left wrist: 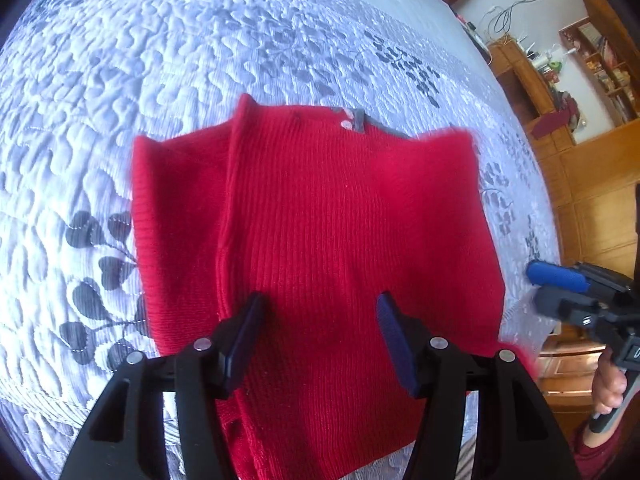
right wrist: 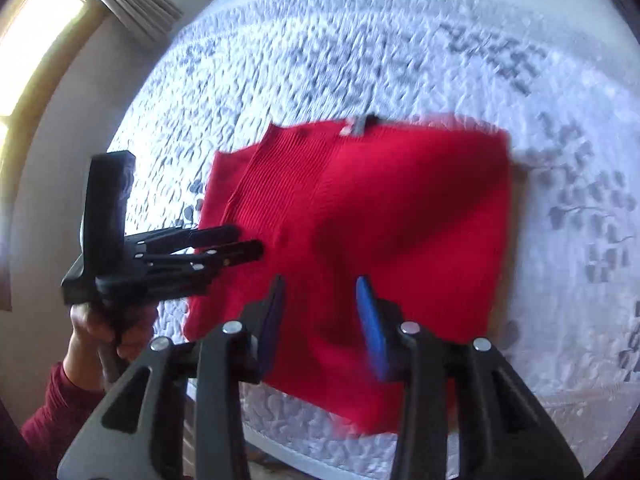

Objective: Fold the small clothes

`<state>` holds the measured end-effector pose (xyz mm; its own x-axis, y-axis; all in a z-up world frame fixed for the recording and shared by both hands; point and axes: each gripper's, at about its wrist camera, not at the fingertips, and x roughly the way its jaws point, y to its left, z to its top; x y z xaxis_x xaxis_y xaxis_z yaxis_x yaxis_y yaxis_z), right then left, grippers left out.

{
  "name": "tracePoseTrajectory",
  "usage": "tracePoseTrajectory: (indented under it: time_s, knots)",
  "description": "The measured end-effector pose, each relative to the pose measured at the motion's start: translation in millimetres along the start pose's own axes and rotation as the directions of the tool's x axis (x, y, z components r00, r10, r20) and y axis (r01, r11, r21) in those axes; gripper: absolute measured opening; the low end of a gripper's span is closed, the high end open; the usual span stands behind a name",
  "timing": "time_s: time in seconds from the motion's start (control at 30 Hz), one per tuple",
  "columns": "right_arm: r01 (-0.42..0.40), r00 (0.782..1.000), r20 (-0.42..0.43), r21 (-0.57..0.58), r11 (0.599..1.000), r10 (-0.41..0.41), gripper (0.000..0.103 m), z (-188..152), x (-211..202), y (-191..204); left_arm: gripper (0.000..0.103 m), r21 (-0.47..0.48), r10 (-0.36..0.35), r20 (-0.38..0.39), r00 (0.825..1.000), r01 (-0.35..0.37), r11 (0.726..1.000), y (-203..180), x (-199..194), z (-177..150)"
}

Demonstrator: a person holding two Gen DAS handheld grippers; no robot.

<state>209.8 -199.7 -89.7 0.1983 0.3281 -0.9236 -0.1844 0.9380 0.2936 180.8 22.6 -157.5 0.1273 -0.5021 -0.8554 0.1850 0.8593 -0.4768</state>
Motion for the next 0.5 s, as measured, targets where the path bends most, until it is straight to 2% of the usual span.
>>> tracePoseTrajectory:
  time_s: [0.03,0.1,0.27,0.4,0.5]
  knots:
    - [0.004,1.000,0.022,0.007,1.000,-0.004,0.053,-5.6,-12.1,-8.3,0.060,0.000,-0.004,0.000,1.000,0.004,1.000,0.4,0.3,-0.1]
    - [0.018,0.999,0.048,-0.001,1.000,-0.018,0.055,-20.8,-28.8,-19.0,0.060,-0.005,-0.005,0.000,1.000,0.005,1.000,0.8,-0.9,-0.7]
    - [0.061,0.998,0.028,-0.142,0.988,-0.057,0.059,-77.1,-22.5,-8.6,0.062,-0.035,-0.001,0.011,1.000,0.001,0.999,-3.9,-16.4,-4.7]
    - [0.133,0.991,0.055,-0.297,0.946,-0.122,0.059,-115.7,-2.3,19.8,0.065,-0.028,0.034,0.021,0.999,-0.034,0.999,-15.9,-29.2,-3.7]
    - [0.124,0.992,0.069,-0.412,0.903,-0.105,0.059,-135.7,9.6,40.6,0.070,-0.036,0.039,0.010,0.999,-0.038,0.999,-23.6,-36.1,-1.1]
